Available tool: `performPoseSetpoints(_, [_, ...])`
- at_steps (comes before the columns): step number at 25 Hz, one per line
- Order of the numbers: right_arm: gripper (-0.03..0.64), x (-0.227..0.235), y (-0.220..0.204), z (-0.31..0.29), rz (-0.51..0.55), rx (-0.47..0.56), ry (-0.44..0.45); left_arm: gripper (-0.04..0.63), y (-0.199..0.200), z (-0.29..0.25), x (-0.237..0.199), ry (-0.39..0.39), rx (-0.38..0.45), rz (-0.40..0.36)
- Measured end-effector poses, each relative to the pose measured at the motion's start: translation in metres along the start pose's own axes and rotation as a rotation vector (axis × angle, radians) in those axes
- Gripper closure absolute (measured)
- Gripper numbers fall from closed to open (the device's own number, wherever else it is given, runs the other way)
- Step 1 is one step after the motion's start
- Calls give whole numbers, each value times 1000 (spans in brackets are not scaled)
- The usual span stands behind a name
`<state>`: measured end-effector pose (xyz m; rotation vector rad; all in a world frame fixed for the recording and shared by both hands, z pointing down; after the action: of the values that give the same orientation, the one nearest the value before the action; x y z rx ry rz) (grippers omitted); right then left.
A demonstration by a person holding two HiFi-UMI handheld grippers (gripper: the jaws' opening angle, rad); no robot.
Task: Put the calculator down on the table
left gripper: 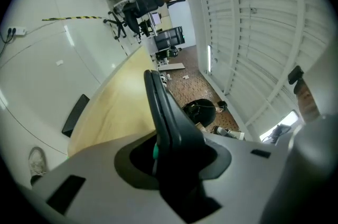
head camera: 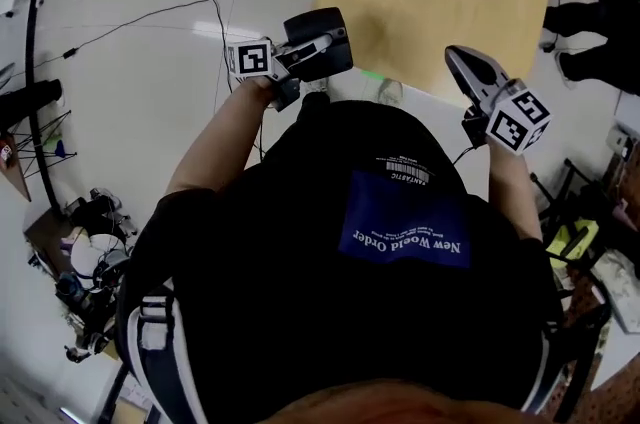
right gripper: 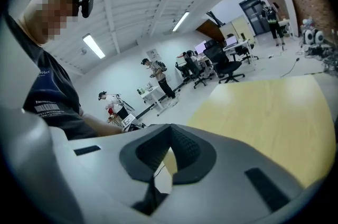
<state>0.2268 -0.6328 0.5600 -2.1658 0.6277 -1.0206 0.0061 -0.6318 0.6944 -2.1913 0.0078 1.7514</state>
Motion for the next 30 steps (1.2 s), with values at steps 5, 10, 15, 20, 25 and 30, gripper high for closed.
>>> performPoseSetpoints(5, [630,-9,-26,-30,-45,-39,22,454,-6,-7,-37,31,-57,-8])
performPoseSetpoints(10, [630,-5,-8,-85,-80,-112,118,453,28,-16,-65,101,-106,38])
performPoseSetpoints(15, [630,-37,-18,-92,-95,-105,172,453,13,-15,-60,175,-153,34])
performPoseSetpoints(20, [630,-51,-10,-103,-93,-98,201,453,9,-7,-66,280,-202,52])
performPoseSetpoints(25, [630,-47,-11,-86,-103,-81,198,453,4,-22,-61,357,-249,62])
performPoseSetpoints(30, [630,-53,-9,-76,-104,-61,199,411,5,-20,-58,446,-285,66])
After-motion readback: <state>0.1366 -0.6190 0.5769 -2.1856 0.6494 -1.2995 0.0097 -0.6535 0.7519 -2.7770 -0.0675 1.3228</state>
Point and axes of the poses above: the fingertips, and each gripper's own axes: z backward along the fingers, x to its right, y out of its top, the point moved 1 cm from there along z, backward along the fingers, and after that the axes turned 8 degrees about -x, right-handed, at the moved point
